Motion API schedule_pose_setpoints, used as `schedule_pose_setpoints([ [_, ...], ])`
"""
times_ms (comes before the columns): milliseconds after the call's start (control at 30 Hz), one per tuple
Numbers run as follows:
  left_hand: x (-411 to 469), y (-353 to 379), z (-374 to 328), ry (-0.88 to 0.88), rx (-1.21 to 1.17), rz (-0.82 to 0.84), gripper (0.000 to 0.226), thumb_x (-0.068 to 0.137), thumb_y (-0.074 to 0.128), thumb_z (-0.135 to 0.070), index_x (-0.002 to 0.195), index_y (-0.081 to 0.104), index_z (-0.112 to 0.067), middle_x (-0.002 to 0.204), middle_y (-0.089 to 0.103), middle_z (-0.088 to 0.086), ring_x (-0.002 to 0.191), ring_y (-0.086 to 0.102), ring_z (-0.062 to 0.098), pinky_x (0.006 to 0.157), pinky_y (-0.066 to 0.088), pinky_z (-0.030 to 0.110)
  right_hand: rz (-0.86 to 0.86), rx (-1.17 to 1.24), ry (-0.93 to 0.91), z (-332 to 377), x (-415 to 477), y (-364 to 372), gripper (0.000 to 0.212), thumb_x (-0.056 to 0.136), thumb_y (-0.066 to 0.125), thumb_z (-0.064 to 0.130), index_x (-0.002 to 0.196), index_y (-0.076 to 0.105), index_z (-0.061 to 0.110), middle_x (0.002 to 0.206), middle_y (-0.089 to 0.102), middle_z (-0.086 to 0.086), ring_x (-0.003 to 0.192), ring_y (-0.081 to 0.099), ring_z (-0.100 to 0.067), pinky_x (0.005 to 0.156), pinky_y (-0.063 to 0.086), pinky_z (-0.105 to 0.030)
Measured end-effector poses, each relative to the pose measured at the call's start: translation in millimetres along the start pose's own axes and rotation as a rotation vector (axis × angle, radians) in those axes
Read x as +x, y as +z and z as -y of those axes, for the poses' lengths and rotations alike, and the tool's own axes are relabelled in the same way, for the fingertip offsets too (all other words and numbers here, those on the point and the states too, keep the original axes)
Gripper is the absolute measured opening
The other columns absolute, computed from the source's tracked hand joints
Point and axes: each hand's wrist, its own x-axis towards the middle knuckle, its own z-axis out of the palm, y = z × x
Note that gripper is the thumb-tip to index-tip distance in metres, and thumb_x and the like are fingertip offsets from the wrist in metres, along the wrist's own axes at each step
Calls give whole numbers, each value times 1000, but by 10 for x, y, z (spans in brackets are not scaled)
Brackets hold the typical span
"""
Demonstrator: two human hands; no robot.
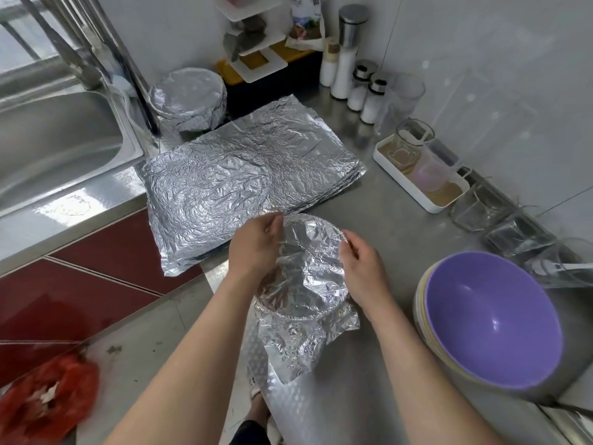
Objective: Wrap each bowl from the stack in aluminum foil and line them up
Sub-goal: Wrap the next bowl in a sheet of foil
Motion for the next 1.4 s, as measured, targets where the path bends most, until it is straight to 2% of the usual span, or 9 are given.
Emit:
schedule_pose_setpoints([
  [100,-55,-1,124,3,-11,-34,34,100,53,-29,69,65,-22,58,62,-6,58,65,22,62,54,40,-1,-11,1,12,15,30,36,103,42,19,136,53,8,108,52,11,98,49,-2,85,35,-13],
  [200,-125,6,185,-34,-113,-90,19,97,59,-26,87,74,-20,59,65,-6,59,64,22,61,52,38,39,-28,-34,28,40,39,37,103,42,22,137,52,11,97,54,18,78,50,11,75,37,-4],
  [367,-224,25,222,-51,-123,-177,23,98,56,-26,83,71,-19,59,63,-4,56,56,19,58,42,32,196,128,59,-24,65,-84,40,104,37,34,140,48,20,135,48,16,125,43,2,98,31,-7],
  [633,-317,-28,303,-198,-129,-374,34,99,51,-28,72,62,-10,59,61,8,55,50,24,55,34,32,200,344,181,-216,-40,-169,50,80,55,30,130,59,23,138,56,6,132,46,-8,116,28,-29],
  [733,-343,-27,268,-204,-119,-410,35,100,50,-26,69,57,-10,53,52,0,52,42,20,52,28,31,237,435,229,-210,-112,-116,58,70,56,18,127,62,27,130,62,6,125,52,-9,112,33,-33],
  [900,-377,2,279,-199,-106,-457,33,100,50,-25,71,59,-13,58,55,-4,54,44,15,52,29,31,188,445,230,-231,-161,24,48,93,44,-5,108,62,37,103,67,20,95,61,1,99,43,-25],
  [1100,-421,13,264,-242,-127,-509,30,101,49,-25,113,71,-9,101,72,7,88,59,20,69,33,24,114,409,205,-178,-228,142,42,96,43,1,101,72,31,105,74,2,101,66,-19,93,52,-36],
  [1233,-431,19,240,-260,-207,-454,32,102,43,-23,125,63,-13,108,70,4,97,62,23,83,46,32,-11,449,198,-89,-158,59,43,91,46,20,132,58,18,133,58,5,120,54,-7,102,42,-25],
  [1400,-404,-18,270,-239,-258,-265,40,103,38,-29,142,47,-24,116,61,-8,96,57,15,91,45,36,110,377,168,80,81,52,43,103,44,29,144,44,17,142,45,12,128,39,0,105,27,-18],
])
